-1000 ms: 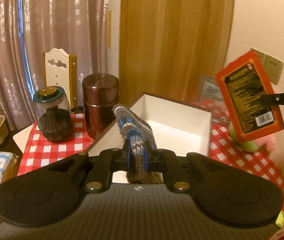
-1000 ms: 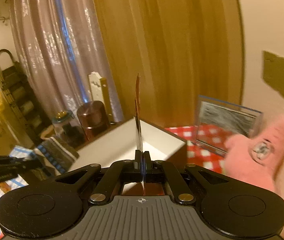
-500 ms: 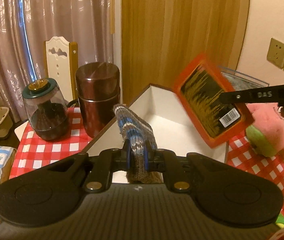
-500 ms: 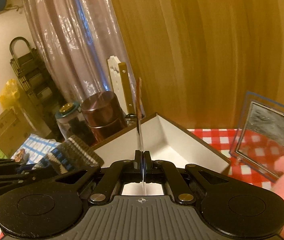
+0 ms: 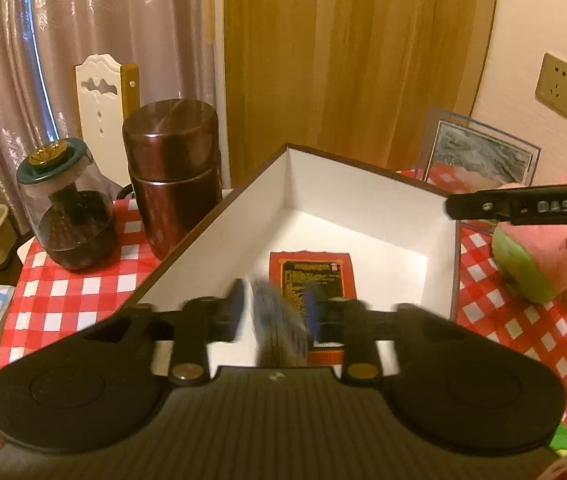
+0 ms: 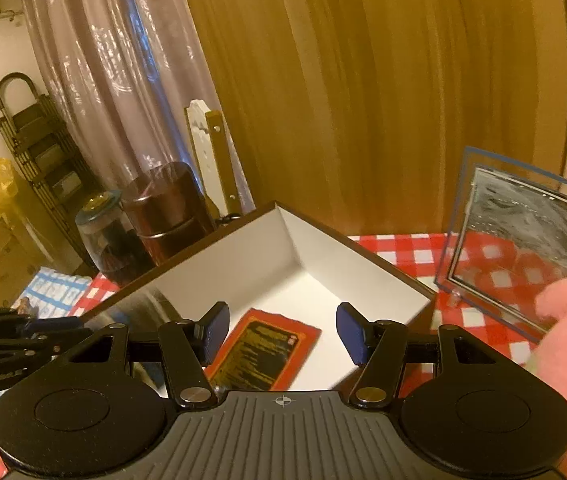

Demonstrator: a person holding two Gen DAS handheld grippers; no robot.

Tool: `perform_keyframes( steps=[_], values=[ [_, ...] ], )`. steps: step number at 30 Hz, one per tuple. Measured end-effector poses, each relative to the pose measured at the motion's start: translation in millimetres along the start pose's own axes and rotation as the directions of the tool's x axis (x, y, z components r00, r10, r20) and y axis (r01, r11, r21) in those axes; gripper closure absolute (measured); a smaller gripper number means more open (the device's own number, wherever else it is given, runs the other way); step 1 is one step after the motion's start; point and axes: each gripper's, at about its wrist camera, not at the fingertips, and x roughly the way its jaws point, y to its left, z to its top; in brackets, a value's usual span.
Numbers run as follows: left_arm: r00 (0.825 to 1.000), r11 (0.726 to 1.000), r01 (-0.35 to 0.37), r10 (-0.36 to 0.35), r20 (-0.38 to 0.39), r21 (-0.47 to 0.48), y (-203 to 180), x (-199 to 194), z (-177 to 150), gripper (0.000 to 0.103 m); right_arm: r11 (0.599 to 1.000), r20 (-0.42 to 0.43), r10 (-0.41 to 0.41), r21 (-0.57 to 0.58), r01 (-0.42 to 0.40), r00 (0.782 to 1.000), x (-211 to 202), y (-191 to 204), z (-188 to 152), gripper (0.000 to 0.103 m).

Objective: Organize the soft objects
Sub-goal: 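Open the left gripper to drop the grey sock into the shoebox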

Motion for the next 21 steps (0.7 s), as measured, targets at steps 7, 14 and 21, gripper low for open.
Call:
perform_keyframes(
  steps=[7,14,21],
  values=[
    [1.0,1.0,-0.005,0.005,-0.026,-0.008,5.4,-8.7,-8.6,0.063,1.0,-0.002,-0.015,0.002,0.015,1.0,-21.2,0.4,-11.6,0.044],
    [0.999,0.999,-0.008,0.006,-0.035,-0.049,14.3,-38.4,-22.4,0.062,1.0,0.006,-0.014,0.016,0.014,1.0,-49.5,5.7,-31.3,0.044],
    [0.999,0.996,-0.003,-0.001,-0.036,-0.094,16.8,-81.5,-48.2,0.062,0.999,0.062,0.009,0.044,-0.012,0.998,-93.9,16.3,-53.0,0.044]
  ],
)
